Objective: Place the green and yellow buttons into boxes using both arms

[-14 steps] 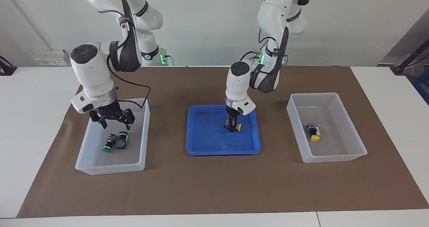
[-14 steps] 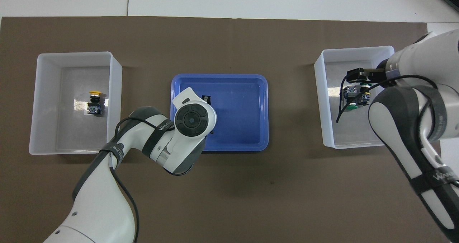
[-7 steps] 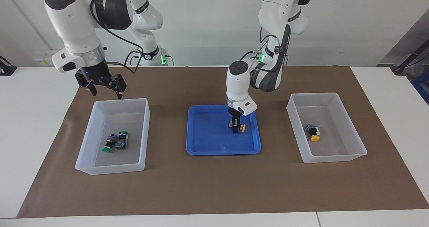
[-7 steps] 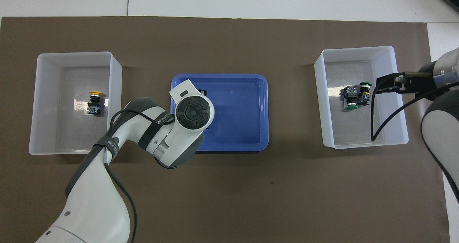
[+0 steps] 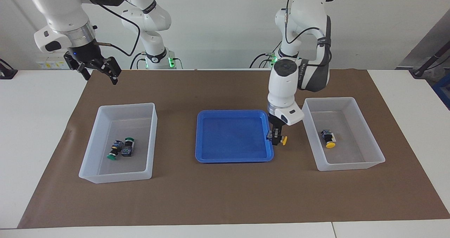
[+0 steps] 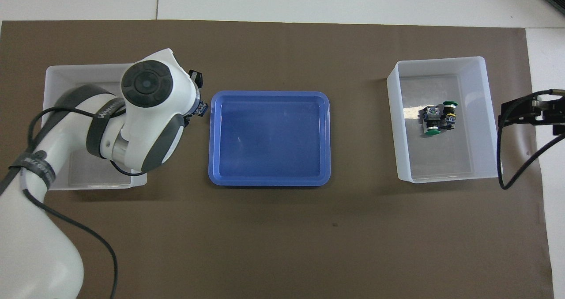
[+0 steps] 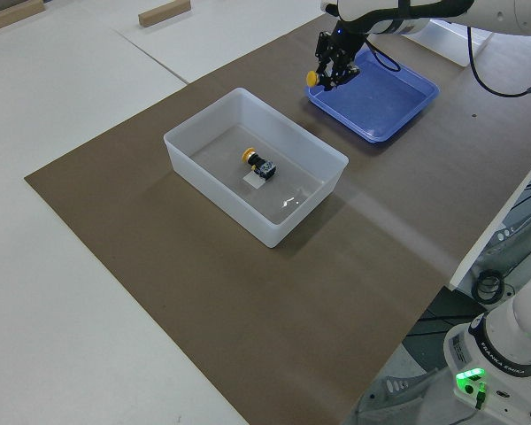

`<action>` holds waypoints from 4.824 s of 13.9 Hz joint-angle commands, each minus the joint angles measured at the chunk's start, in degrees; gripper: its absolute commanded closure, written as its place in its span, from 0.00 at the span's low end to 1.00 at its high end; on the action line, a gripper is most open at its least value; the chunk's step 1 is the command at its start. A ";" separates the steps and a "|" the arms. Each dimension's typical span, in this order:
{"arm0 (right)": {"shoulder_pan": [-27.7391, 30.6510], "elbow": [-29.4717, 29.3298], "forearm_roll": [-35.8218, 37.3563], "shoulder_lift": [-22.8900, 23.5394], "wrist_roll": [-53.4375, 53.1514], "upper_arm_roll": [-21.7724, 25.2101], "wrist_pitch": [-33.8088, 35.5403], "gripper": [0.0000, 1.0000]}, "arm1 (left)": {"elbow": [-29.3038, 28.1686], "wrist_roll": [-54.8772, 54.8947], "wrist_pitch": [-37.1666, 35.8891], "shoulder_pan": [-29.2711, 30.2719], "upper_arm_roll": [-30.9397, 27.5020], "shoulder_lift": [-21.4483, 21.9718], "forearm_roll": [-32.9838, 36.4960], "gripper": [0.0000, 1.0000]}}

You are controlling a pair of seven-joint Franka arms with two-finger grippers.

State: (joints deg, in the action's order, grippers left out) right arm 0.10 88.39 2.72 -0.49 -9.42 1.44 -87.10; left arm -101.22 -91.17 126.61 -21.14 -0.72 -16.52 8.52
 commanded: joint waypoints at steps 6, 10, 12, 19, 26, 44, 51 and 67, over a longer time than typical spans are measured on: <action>-2.30 0.20 -2.90 -1.70 2.56 3.92 1.93 0.00 | 4.98 48.73 -11.56 15.32 0.28 1.93 -6.14 1.00; -2.47 0.46 -2.81 -2.06 3.27 3.83 2.46 0.00 | -0.45 73.37 -10.77 20.95 0.19 4.21 -6.15 1.00; -2.39 0.91 -2.98 -2.32 3.18 3.92 2.20 0.00 | -5.63 80.06 -7.19 23.41 0.11 6.14 -6.14 1.00; -2.47 0.99 -2.98 -2.32 3.27 3.92 2.37 0.00 | -18.14 90.72 5.23 27.46 0.11 8.17 -6.14 0.94; -2.47 0.99 -2.98 -2.32 3.27 3.92 2.37 0.00 | -7.63 90.64 -5.10 26.50 0.19 5.37 -5.97 0.23; -2.47 0.99 -2.98 -2.32 3.27 3.92 2.37 0.00 | 10.18 90.02 -45.04 16.92 2.22 15.37 -6.06 0.12; -2.47 0.99 -2.98 -2.32 3.27 3.92 2.37 0.00 | 3.57 90.55 -34.95 17.27 1.95 18.63 -6.06 0.00; -2.47 0.99 -2.98 -2.32 3.27 3.92 2.37 0.00 | 5.50 90.64 -31.42 19.47 1.43 18.63 -12.03 0.00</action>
State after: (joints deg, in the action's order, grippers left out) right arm -2.34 88.33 0.74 -1.65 -7.52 5.02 -85.26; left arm -95.47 -1.27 94.72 -1.93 0.61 1.13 -2.47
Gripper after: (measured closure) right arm 0.000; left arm 0.000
